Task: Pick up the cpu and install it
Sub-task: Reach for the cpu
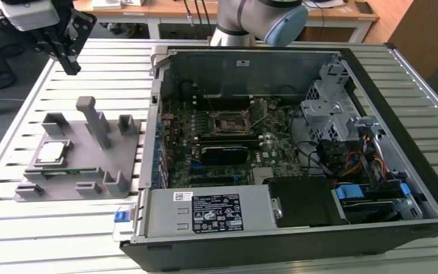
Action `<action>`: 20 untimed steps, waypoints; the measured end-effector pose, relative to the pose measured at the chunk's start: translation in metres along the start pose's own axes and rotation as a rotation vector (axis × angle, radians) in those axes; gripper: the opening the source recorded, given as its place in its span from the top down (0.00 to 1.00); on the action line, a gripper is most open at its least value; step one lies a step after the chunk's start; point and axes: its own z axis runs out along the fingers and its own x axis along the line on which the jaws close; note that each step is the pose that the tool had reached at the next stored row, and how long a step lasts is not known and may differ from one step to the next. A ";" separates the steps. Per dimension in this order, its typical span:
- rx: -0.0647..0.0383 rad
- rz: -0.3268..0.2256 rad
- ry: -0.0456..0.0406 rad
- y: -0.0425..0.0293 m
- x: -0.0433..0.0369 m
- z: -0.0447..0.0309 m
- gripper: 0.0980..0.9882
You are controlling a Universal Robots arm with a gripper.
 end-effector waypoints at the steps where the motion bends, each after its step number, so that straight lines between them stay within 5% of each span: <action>1: 0.000 0.000 0.0001 -0.0003 0.0044 0.0000 0.99; 10: -0.001 -0.042 0.0019 -0.0030 0.0213 0.0026 0.99; 20: -0.001 -0.043 0.0020 -0.0122 0.0658 0.0033 0.99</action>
